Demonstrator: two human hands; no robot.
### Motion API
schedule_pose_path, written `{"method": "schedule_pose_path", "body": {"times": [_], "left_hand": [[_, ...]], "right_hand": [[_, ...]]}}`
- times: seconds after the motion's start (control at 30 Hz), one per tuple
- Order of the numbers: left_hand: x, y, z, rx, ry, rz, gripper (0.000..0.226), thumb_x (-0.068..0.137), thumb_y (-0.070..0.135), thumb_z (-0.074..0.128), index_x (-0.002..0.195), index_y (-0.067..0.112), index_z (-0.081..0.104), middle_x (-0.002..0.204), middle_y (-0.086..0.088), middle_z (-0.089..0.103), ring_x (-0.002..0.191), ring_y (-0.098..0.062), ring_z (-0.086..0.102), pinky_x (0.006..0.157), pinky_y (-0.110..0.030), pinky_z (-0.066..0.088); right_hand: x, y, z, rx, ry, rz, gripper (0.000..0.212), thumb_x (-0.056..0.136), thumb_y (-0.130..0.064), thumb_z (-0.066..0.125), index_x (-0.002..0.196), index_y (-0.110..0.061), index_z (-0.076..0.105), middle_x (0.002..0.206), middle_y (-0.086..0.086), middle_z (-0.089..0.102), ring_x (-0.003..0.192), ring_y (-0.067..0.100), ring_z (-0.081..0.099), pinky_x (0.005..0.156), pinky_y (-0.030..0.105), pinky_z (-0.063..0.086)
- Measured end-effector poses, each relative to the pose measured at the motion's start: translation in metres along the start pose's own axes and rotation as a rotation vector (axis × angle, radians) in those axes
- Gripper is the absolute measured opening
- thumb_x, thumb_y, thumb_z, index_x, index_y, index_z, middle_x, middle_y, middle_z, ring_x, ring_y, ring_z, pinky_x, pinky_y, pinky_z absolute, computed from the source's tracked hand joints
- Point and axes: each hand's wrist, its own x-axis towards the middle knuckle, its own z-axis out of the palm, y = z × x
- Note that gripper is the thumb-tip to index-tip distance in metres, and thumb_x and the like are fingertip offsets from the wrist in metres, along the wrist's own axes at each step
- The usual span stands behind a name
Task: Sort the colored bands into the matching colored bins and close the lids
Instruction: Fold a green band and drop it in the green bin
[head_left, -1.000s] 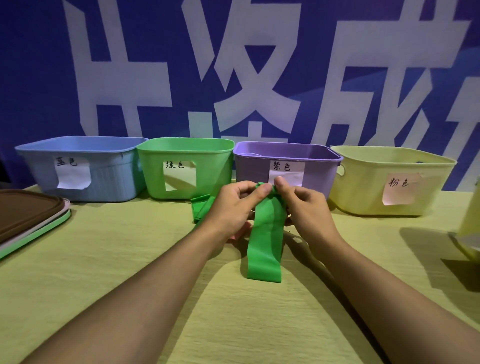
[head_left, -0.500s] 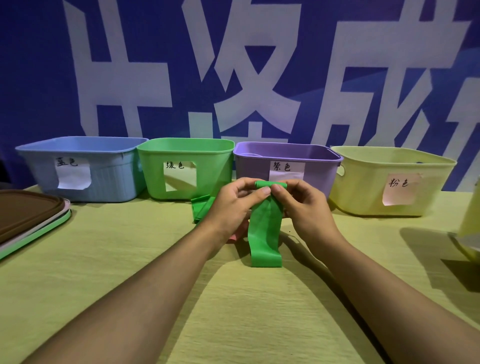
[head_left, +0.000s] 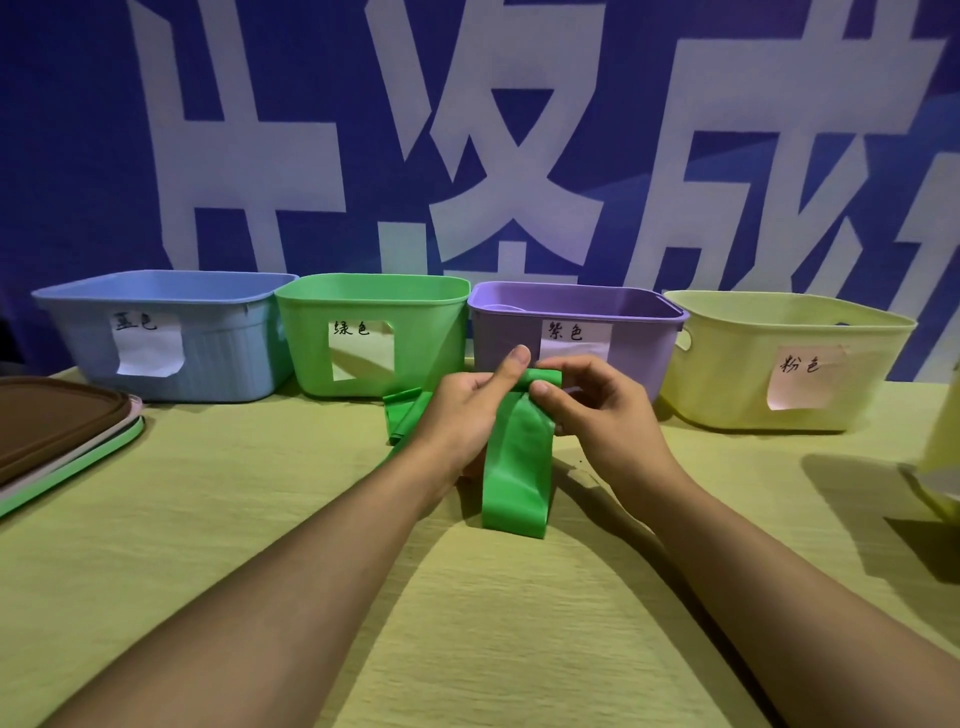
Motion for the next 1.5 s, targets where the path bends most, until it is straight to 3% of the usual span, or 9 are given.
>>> {"method": "schedule_pose_path", "body": {"times": [0.37, 0.57, 0.7, 0.77, 0.93, 1.03, 1.33, 1.43, 1.5], "left_hand": [[0.002, -0.003, 0.002, -0.095, -0.007, 0.080, 0.039, 0.095, 0.050, 0.066, 0.102, 0.015, 0.079, 0.098, -0.019, 0.078, 0.098, -0.049, 0.072, 0.089, -0.068, 0.055], [0.005, -0.007, 0.001, 0.003, -0.041, 0.095, 0.035, 0.093, 0.053, 0.069, 0.107, 0.021, 0.075, 0.100, -0.016, 0.078, 0.076, -0.047, 0.069, 0.051, -0.033, 0.042], [0.005, -0.007, 0.002, -0.077, -0.073, 0.132, 0.017, 0.098, 0.023, 0.069, 0.110, 0.012, 0.074, 0.104, -0.011, 0.079, 0.099, -0.032, 0.075, 0.088, -0.048, 0.060], [0.005, -0.007, 0.002, -0.050, -0.066, 0.137, 0.016, 0.097, 0.020, 0.070, 0.112, 0.015, 0.074, 0.105, -0.009, 0.079, 0.102, -0.027, 0.075, 0.080, -0.040, 0.059], [0.004, -0.007, 0.002, -0.011, -0.064, 0.157, 0.020, 0.094, 0.016, 0.073, 0.113, 0.019, 0.074, 0.104, -0.005, 0.079, 0.101, -0.020, 0.076, 0.078, -0.031, 0.058], [0.002, -0.006, 0.004, -0.007, -0.070, 0.162, 0.025, 0.091, 0.010, 0.076, 0.114, 0.018, 0.074, 0.103, -0.003, 0.079, 0.102, -0.018, 0.075, 0.095, -0.035, 0.058], [0.002, -0.004, 0.002, -0.129, -0.137, 0.140, 0.028, 0.092, 0.013, 0.073, 0.120, 0.009, 0.071, 0.111, -0.015, 0.077, 0.106, -0.028, 0.074, 0.090, -0.035, 0.059], [0.000, 0.000, 0.003, -0.172, -0.147, 0.084, 0.032, 0.096, 0.039, 0.066, 0.113, 0.013, 0.075, 0.105, -0.012, 0.078, 0.094, -0.024, 0.075, 0.074, -0.033, 0.059], [-0.003, 0.002, 0.003, -0.087, -0.098, 0.046, 0.039, 0.096, 0.054, 0.060, 0.095, 0.019, 0.077, 0.073, -0.002, 0.074, 0.058, -0.014, 0.068, 0.048, -0.023, 0.047]], "right_hand": [[-0.009, -0.009, 0.002, 0.053, -0.039, 0.307, 0.068, 0.094, -0.068, 0.045, 0.102, -0.008, 0.077, 0.096, 0.014, 0.078, 0.080, 0.025, 0.072, 0.070, 0.034, 0.056], [-0.006, -0.013, 0.000, 0.016, 0.064, 0.382, 0.082, 0.087, -0.078, 0.050, 0.081, 0.001, 0.071, 0.072, 0.018, 0.060, 0.065, 0.027, 0.054, 0.054, 0.030, 0.046], [-0.006, -0.011, -0.002, -0.083, 0.076, 0.368, 0.103, 0.071, -0.088, 0.052, 0.097, 0.011, 0.071, 0.085, 0.021, 0.076, 0.075, 0.039, 0.073, 0.059, 0.036, 0.056], [-0.006, -0.010, -0.001, -0.141, 0.084, 0.343, 0.109, 0.062, -0.092, 0.052, 0.100, 0.008, 0.072, 0.092, 0.023, 0.075, 0.087, 0.038, 0.073, 0.067, 0.042, 0.060], [-0.005, -0.011, -0.003, -0.153, 0.120, 0.286, 0.068, 0.081, -0.073, 0.062, 0.080, -0.006, 0.076, 0.071, 0.006, 0.076, 0.067, 0.015, 0.073, 0.058, 0.027, 0.055], [-0.004, -0.008, -0.005, -0.149, 0.116, 0.242, 0.060, 0.083, -0.067, 0.065, 0.080, -0.009, 0.079, 0.075, 0.009, 0.076, 0.076, 0.025, 0.074, 0.072, 0.040, 0.058], [-0.003, -0.009, -0.001, -0.060, 0.113, 0.183, 0.048, 0.088, -0.051, 0.070, 0.088, -0.003, 0.078, 0.085, 0.017, 0.076, 0.076, 0.027, 0.072, 0.075, 0.046, 0.057], [-0.003, -0.009, 0.000, -0.004, 0.077, 0.163, 0.042, 0.091, -0.042, 0.070, 0.092, 0.000, 0.077, 0.090, 0.020, 0.076, 0.076, 0.020, 0.068, 0.073, 0.037, 0.055], [-0.002, -0.007, 0.001, 0.017, 0.049, 0.156, 0.034, 0.094, -0.035, 0.069, 0.091, -0.001, 0.076, 0.086, 0.014, 0.077, 0.073, 0.014, 0.069, 0.067, 0.028, 0.055]]}}
